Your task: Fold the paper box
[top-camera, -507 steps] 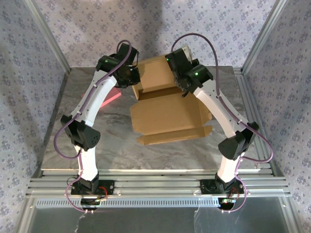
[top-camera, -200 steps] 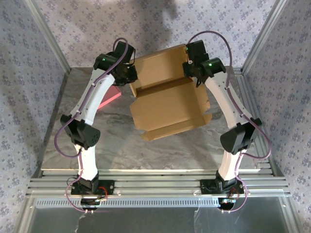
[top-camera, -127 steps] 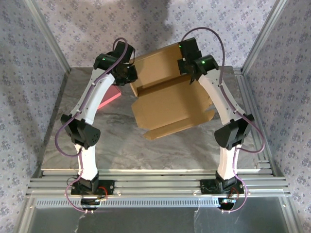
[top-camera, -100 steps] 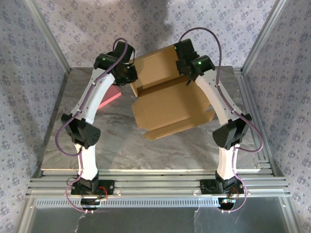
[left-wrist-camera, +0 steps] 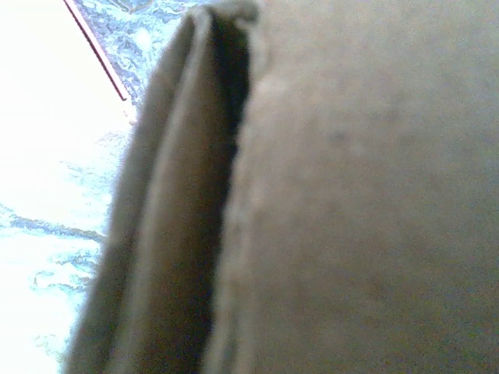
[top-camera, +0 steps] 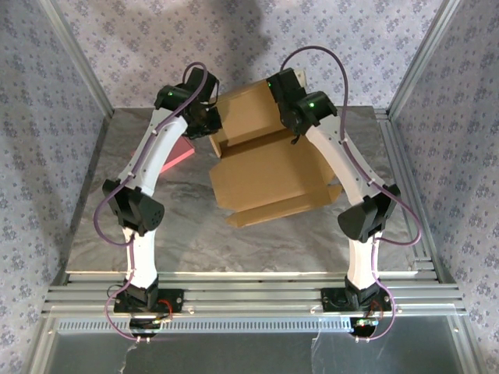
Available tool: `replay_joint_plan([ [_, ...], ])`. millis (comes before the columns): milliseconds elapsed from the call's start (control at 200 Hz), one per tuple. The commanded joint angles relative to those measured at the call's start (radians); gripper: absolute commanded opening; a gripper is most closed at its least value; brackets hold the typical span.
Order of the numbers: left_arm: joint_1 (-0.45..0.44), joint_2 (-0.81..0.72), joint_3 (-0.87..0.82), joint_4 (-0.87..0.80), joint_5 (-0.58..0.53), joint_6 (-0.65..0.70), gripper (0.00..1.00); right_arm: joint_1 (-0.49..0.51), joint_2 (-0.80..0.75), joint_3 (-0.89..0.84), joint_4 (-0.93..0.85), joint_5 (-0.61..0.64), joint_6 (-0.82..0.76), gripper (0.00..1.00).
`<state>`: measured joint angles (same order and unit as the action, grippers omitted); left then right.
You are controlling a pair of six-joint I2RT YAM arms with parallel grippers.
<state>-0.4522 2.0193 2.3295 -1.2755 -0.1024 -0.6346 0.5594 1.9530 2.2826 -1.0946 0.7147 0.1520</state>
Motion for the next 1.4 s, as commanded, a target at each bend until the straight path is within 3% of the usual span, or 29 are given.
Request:
replay_joint_plan([
  [0, 0.006, 0.011, 0.018, -0.095, -0.138, 0.009, 0.0, 0.009, 0.015, 0.012, -0.177, 0.076, 0.012, 0.0],
  [455, 0.0, 0.014, -0.012, -0.092, -0.116, 0.014, 0.0, 0.033, -0.007, -0.05, -0.197, 0.001, 0.086, 0.0],
  [620, 0.002, 0.006, -0.057, -0.08, -0.092, 0.019, 0.0, 0.034, -0.006, -0.087, -0.256, -0.055, 0.182, 0.0],
  [860, 0.005, -0.019, -0.132, -0.035, -0.061, 0.026, 0.0, 0.025, -0.064, -0.207, -0.204, -0.125, 0.199, 0.0],
  [1394, 0.007, 0.003, -0.174, -0.031, -0.029, 0.026, 0.0, 0.001, -0.028, -0.228, -0.223, -0.229, 0.225, 0.0],
])
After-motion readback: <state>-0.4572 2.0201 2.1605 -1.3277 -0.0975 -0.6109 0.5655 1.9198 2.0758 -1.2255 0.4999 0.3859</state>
